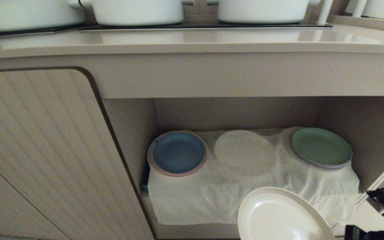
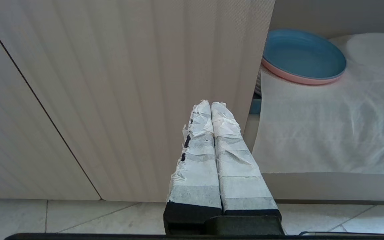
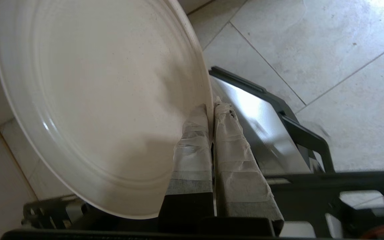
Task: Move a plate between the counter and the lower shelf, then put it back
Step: Put the plate in the cupboard
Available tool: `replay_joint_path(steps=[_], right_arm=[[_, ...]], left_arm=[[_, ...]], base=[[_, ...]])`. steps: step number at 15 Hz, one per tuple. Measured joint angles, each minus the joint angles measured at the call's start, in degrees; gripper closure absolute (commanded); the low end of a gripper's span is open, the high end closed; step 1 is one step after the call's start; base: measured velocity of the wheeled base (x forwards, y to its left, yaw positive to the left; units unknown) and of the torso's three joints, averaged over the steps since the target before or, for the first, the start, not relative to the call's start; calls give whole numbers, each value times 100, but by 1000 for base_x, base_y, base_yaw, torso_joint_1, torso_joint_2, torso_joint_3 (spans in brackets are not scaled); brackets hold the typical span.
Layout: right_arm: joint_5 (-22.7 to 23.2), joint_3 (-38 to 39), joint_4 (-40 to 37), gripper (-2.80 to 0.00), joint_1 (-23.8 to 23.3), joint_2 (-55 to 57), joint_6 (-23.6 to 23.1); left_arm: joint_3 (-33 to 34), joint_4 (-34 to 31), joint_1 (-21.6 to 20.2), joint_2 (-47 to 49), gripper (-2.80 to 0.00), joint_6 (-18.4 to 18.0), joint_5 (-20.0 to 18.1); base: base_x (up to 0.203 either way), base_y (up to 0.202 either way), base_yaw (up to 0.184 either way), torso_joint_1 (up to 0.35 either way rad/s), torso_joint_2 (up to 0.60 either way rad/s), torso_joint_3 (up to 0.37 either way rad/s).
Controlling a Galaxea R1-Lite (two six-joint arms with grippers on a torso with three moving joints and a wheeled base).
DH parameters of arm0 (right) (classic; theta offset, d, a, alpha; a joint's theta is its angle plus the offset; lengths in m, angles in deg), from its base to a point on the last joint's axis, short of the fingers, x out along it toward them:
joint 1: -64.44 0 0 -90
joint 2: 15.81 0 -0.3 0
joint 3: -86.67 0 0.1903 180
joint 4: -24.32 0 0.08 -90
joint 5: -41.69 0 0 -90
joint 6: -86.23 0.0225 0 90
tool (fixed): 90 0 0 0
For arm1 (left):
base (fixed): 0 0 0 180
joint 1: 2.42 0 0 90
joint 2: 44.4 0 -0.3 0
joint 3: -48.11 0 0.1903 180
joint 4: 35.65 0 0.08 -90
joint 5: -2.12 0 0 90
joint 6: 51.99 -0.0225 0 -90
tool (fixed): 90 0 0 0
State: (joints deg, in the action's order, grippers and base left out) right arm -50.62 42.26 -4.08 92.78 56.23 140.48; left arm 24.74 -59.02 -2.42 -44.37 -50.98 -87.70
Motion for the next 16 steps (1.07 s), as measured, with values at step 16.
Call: replay_joint_path(steps=[16], right_arm=[[251, -2257, 836, 0, -1368, 2918, -185]], left_arm=[[0, 0, 0, 0, 0, 3, -2]], base=[[0, 0, 0, 0, 0, 0]])
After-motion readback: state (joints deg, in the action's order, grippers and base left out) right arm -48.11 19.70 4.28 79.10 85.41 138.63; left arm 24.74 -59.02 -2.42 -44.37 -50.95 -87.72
